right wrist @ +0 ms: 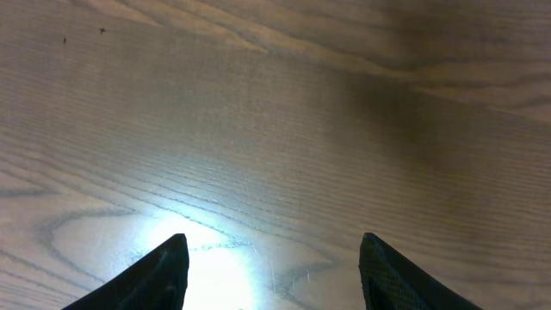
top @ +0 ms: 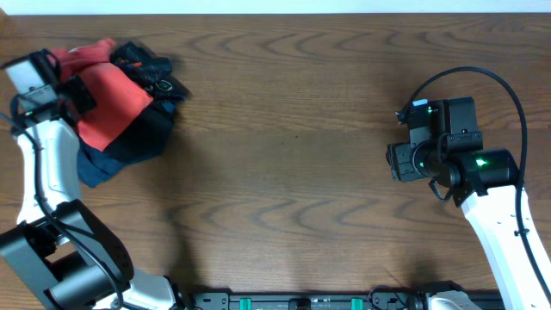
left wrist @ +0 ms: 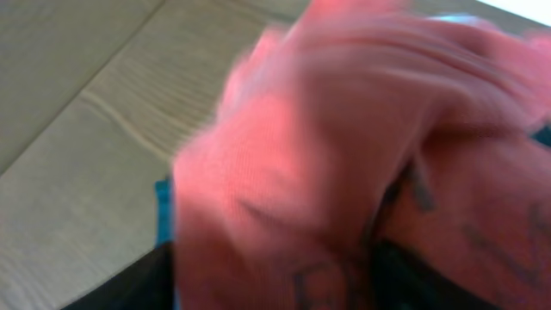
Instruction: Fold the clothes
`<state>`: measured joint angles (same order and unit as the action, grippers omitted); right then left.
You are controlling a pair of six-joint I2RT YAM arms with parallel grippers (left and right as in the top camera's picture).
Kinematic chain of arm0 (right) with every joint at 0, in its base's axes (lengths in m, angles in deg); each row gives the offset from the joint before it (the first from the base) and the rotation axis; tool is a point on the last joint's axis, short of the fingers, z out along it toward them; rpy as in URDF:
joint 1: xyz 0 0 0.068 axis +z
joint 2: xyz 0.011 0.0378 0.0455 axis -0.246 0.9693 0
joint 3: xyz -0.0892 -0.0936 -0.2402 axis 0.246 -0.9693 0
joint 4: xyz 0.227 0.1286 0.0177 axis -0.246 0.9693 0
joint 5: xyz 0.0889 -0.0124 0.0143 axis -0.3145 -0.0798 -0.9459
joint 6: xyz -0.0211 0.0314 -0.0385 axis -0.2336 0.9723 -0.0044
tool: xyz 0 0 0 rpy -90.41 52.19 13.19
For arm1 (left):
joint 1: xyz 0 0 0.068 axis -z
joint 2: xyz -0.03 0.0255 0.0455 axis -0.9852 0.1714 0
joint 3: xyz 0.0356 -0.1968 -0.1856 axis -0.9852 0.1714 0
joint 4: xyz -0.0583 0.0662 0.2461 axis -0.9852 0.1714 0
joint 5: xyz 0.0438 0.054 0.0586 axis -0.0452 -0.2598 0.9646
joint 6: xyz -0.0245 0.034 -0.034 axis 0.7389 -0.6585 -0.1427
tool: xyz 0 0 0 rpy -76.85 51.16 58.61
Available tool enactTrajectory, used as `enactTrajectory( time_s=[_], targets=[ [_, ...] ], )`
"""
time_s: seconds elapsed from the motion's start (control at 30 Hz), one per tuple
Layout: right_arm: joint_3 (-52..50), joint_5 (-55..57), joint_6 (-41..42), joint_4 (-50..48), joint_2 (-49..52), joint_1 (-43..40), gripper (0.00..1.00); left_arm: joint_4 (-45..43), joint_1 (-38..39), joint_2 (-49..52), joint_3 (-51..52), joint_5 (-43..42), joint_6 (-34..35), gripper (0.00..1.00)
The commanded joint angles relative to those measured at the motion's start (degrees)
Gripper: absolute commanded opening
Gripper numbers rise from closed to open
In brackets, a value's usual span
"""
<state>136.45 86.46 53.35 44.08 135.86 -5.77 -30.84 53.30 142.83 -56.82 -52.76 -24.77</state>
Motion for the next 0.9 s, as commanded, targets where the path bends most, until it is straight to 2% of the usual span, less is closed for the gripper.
enactTrajectory(
  time_s=[0.0, 0.13, 0.17, 0.27, 0.3, 0.47, 0.6, 0.73, 0.87],
  targets=[
    [0.50, 0.44, -0.26, -0.70, -0.28, -0.59, 0.62, -0.24, -0.92, -1.46, -0.35, -2.23, 4.00, 0.81],
    [0.50, 0.44, 4.02, -4.35, -0.28, -0.70, 0.64, 0.09, -0.26, -5.35, -0.42, -4.72, 3.96, 0.86],
    [0.50, 0.44, 5.33, -5.40, -0.28, -0.76, 0.67, 0.37, 0.31, -6.73, -0.42, -5.42, 3.78, 0.89],
    [0.50, 0.33, 9.81, -10.34, -0.28, -1.51, 0.94, 2.16, 3.61, -11.15, -0.42, -5.55, 3.76, 0.93],
    [0.50, 0.04, 10.05, -11.82, -0.28, -1.73, 0.99, 2.91, 5.22, -12.50, -0.42, -5.55, 3.48, 0.93],
    [0.50, -1.11, 7.43, -21.29, -0.28, -3.48, 0.99, 9.31, 15.32, -16.33, -0.42, -5.53, -1.25, 0.99],
    [0.63, -1.11, 8.41, -26.77, -0.39, -7.89, 0.99, 20.57, 22.49, -17.86, -0.42, -5.51, -4.87, 0.98],
    [1.38, -1.11, 14.91, -22.67, -3.61, -12.79, 0.99, 30.56, 26.18, -22.69, -0.42, -5.53, -3.74, 0.98],
    [1.33, -0.57, 15.58, -16.85, -10.62, -15.82, 0.99, 35.82, 26.80, -32.28, -0.17, -5.53, -2.45, 0.98]
  ],
)
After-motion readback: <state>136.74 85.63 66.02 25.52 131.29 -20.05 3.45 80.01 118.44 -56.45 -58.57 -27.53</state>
